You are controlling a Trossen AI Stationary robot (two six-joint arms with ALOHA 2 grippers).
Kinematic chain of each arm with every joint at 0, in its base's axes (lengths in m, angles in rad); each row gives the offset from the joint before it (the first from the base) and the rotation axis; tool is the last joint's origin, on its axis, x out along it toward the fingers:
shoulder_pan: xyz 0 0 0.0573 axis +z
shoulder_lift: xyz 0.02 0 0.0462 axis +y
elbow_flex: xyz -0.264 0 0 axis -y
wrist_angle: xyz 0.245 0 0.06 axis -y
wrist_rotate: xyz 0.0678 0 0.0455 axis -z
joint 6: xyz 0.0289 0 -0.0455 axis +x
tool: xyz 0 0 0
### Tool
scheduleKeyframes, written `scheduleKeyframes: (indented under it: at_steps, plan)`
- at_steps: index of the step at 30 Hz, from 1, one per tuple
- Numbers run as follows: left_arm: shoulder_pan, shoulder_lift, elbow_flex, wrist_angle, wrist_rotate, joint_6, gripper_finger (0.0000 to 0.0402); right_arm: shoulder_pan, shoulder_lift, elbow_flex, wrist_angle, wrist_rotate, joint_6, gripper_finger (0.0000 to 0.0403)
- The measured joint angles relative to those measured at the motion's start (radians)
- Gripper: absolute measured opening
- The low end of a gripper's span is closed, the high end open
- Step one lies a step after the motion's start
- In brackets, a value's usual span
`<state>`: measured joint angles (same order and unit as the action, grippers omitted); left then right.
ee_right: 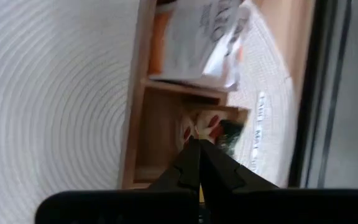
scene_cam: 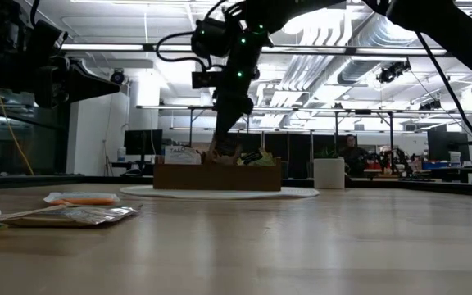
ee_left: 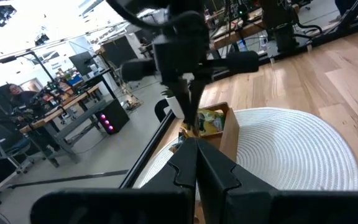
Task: Pick & Place Tea
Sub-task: Put the brown tea bag into the middle section of the wooden organizer
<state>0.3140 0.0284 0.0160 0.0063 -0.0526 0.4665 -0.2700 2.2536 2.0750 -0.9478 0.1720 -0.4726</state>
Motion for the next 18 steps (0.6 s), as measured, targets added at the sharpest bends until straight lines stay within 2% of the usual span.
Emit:
scheduleKeyframes:
  at_steps: [8,13,18]
  plan:
    - [0.0,0.0,0.0,0.0,0.0,0.0,0.0001,-0.004,0.0,-0.031,0.012,-0.074,0.005,0.0]
    - [0.0,0.0,0.0,0.0,0.0,0.0,0.0001,-0.011,0.0,-0.03,0.032,-0.076,0.047,0.0003]
    - [0.0,0.0,0.0,0.0,0.0,0.0,0.0001,-0.013,0.0,-0.03,0.029,-0.109,0.075,0.004]
